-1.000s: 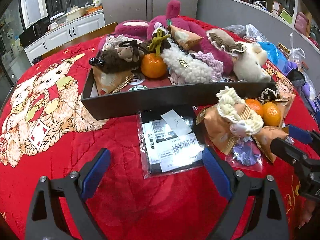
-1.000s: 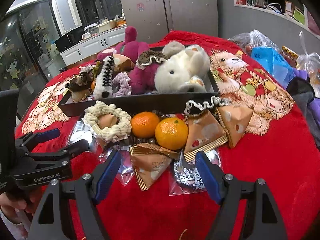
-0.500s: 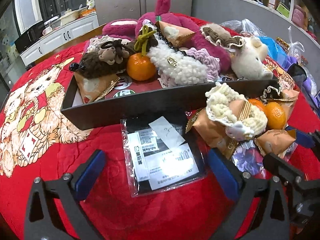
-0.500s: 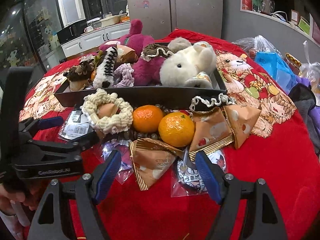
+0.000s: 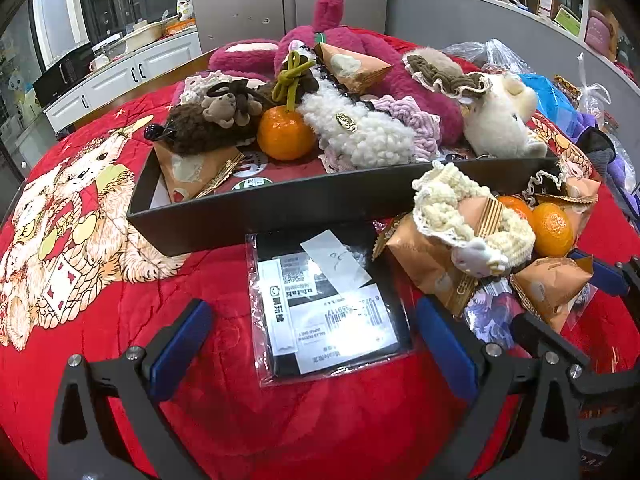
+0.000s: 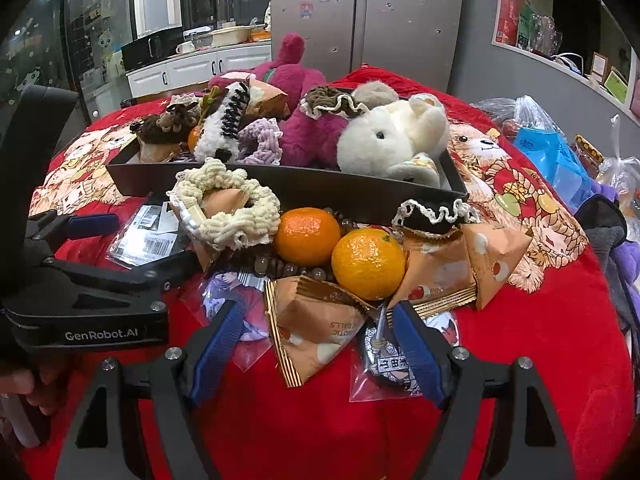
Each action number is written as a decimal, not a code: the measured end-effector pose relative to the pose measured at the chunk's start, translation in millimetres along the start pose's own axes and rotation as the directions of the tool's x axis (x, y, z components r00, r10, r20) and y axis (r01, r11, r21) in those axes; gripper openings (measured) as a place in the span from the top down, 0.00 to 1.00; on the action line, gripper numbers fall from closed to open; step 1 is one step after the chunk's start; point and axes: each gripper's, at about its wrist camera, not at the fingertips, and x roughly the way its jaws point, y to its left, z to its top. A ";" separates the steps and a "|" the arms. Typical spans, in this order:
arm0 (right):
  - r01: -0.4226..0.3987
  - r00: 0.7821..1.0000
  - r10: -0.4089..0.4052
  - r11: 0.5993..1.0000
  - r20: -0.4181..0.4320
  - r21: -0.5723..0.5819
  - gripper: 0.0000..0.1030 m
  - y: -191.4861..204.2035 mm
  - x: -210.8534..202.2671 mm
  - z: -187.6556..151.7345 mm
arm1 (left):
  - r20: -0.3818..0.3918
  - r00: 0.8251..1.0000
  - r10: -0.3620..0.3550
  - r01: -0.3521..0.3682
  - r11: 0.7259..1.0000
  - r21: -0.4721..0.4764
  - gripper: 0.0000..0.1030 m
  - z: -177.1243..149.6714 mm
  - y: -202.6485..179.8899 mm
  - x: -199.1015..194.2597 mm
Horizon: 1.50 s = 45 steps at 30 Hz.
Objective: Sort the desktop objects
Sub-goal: 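Grasp the clear packet with barcode card in the left tool and lift it, then carry the clear barcode packet with the left tool over the black tray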
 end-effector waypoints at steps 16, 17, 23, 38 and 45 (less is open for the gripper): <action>-0.121 0.992 0.123 0.990 -0.016 0.073 0.60 -6.0 -0.8 -6.7 | 0.057 0.998 -0.005 0.005 1.000 -0.001 0.55 -12.0 -1.8 -18.8; -0.120 0.993 0.121 0.990 -0.015 0.072 0.60 -5.8 -1.3 -6.9 | 0.060 0.998 -0.003 0.003 1.000 -0.005 0.60 -12.7 -0.7 -19.8; -0.144 0.989 0.145 0.986 -0.010 0.088 0.60 -7.4 -5.5 -4.7 | 0.061 0.998 -0.012 0.014 0.999 -0.041 0.70 -17.2 8.7 -27.0; -0.181 0.982 0.177 0.981 0.059 0.065 0.60 -2.0 -27.8 -2.9 | 0.160 0.987 -0.029 0.038 0.998 -0.053 0.70 -17.9 12.1 -73.2; -0.174 0.983 0.172 0.985 0.065 0.018 0.60 6.3 -30.7 -4.0 | 0.146 0.989 -0.018 0.027 0.998 -0.061 0.71 -18.6 12.4 -70.5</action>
